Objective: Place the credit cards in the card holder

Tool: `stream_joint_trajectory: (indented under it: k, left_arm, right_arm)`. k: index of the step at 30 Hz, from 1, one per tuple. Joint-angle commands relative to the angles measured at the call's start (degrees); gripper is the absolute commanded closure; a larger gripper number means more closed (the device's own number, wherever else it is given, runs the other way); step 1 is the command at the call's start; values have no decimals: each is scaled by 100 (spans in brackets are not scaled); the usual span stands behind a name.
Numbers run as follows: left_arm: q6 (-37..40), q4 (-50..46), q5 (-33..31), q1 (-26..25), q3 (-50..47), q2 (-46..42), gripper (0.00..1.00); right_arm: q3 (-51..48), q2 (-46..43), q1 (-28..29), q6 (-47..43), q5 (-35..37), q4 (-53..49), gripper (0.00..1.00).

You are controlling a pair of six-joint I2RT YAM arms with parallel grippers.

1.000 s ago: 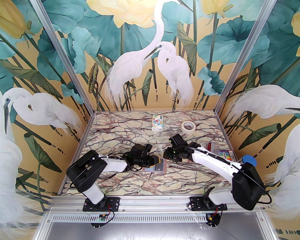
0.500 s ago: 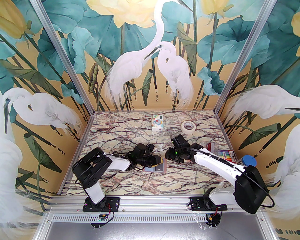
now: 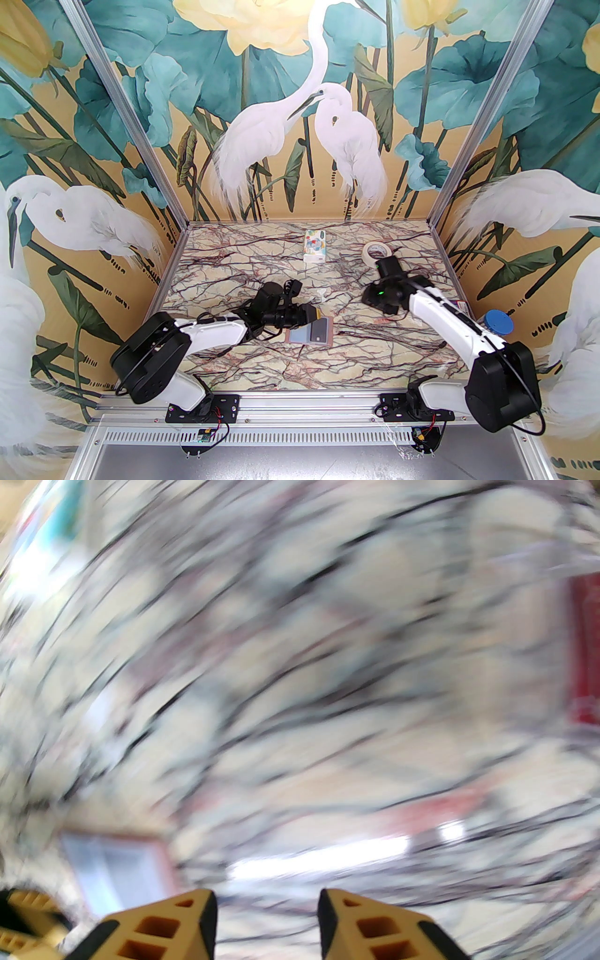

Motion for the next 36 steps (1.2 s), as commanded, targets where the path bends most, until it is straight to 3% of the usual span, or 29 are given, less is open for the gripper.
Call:
stream_joint_trajectory:
  k: [1,5,10,19,22,30,36]
  left_arm:
    - [137,-257,-142,51,-225,-155,54]
    - [159,-231,-172,52,-315,-159,54]
    - [148,-150,-129,46,-341,-94,54]
    - [206,-204,-155,52,-357,-102,54]
    - [211,-199,-162,57,-356,-84,54]
    - [233,-222,-164,57,-418,-104,55]
    - [225,-214,-217,72,-494,-155,55]
  right_arm:
    - [234,3,-486,-487,597,-442,54]
    - [461,412,-1041,-659,818,-396,51]
    - [855,1110,-1343,-833,1111,-328,50]
    - [1192,2108,-1596,-1013,694,-121,52]
    - [1212,2332,-1592,-1045,372,-50,61]
    - [1069,2394,-1132,-1089,56,74,85]
    - [995,2357,-176,-857,-59,120,91]
